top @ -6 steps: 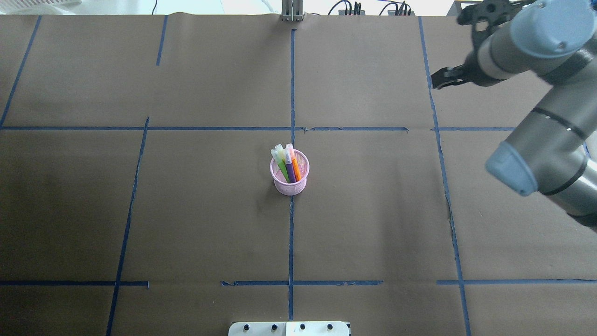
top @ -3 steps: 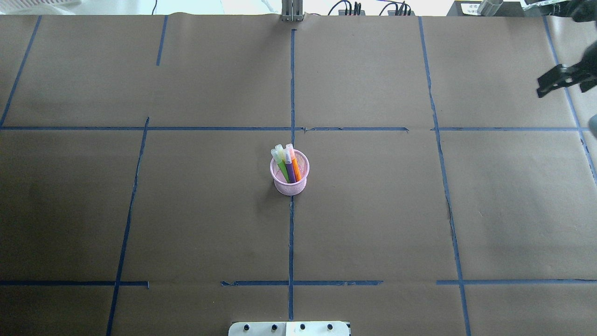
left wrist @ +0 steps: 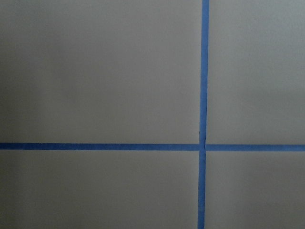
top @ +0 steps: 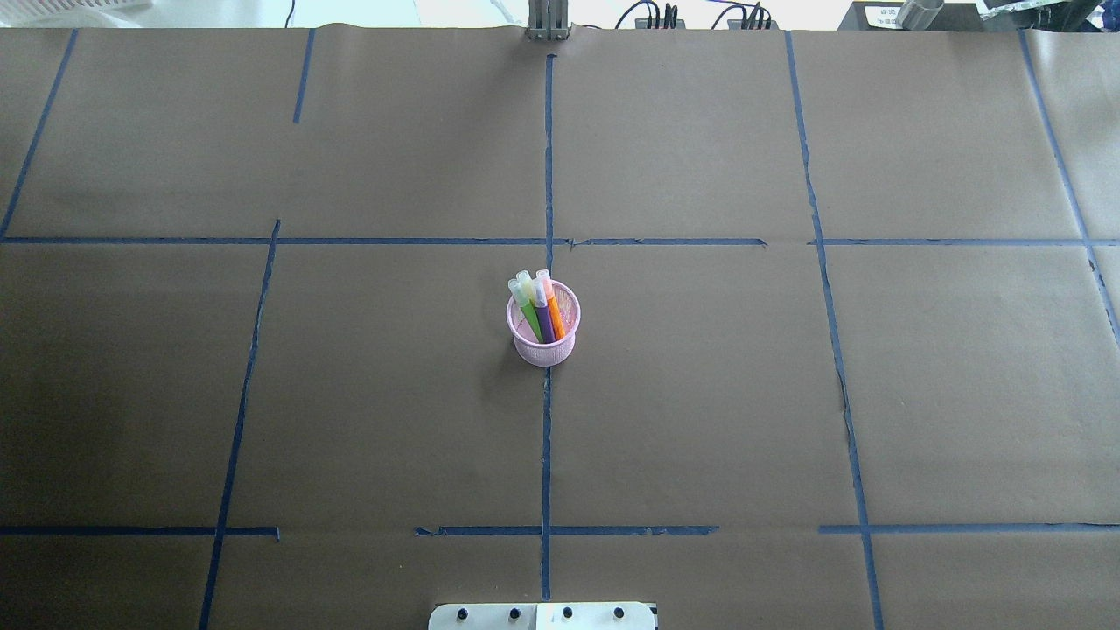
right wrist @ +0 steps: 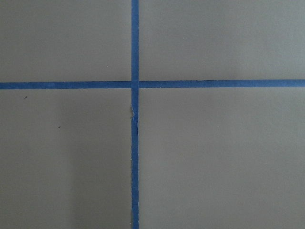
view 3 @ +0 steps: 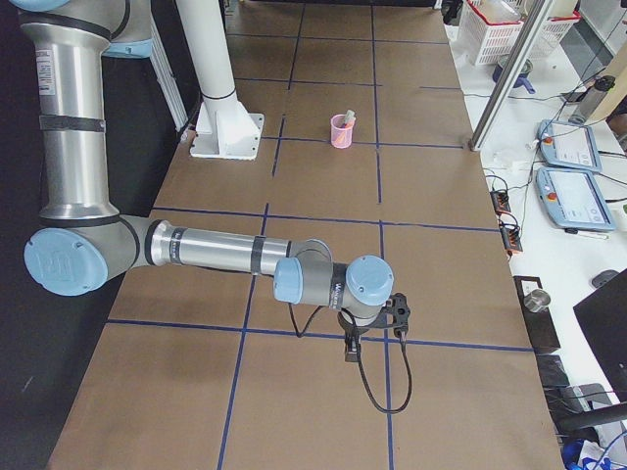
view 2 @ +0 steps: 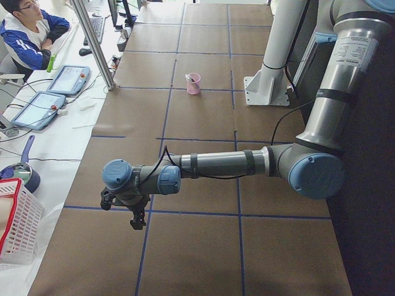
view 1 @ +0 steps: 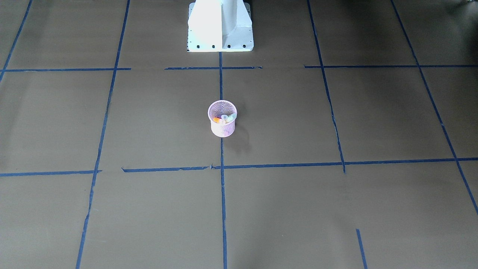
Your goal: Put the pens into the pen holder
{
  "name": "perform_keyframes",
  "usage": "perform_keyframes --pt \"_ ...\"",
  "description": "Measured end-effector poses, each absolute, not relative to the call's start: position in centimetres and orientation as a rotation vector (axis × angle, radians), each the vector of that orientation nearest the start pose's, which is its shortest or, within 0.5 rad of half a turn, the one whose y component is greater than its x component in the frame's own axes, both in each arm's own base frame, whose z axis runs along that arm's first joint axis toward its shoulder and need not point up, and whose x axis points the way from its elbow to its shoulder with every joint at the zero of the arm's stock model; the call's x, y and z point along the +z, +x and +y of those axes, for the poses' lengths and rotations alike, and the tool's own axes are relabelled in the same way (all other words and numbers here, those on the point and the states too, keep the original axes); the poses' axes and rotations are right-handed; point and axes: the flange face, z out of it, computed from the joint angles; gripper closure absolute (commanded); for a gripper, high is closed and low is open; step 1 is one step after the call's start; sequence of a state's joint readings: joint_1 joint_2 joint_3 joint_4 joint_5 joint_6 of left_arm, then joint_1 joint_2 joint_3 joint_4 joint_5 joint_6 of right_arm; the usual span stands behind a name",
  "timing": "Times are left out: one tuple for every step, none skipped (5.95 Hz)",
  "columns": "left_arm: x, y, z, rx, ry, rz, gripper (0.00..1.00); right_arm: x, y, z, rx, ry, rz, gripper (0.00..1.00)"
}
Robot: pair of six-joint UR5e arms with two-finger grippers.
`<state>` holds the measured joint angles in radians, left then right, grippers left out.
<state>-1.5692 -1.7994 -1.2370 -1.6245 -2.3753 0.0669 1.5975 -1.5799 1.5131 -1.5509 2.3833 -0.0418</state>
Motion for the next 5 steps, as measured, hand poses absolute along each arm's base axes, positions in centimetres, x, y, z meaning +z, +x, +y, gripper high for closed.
perform_keyframes --pt "69.5 -6.1 -57.6 0.068 -0.015 0.806 0.0 68.4 8.1 -47.6 0.018 -0.005 -0.814 0.0" --pt "69.6 -6.1 -56.9 0.089 -0.005 0.806 0.0 68.6 8.6 -46.7 0.034 -0.006 -0.817 0.0" --pt "68.9 -6.4 -56.0 0.096 0.008 0.806 0.0 68.7 8.8 -46.4 0.054 -0.013 -0.82 0.0" --pt "67.5 -6.7 -54.4 0.096 0.017 0.803 0.0 68.7 8.7 -46.2 0.08 -0.024 -0.833 0.0" --pt "65.6 -6.8 -52.7 0.092 0.011 0.797 0.0 68.6 8.6 -46.2 0.098 -0.032 -0.858 0.0"
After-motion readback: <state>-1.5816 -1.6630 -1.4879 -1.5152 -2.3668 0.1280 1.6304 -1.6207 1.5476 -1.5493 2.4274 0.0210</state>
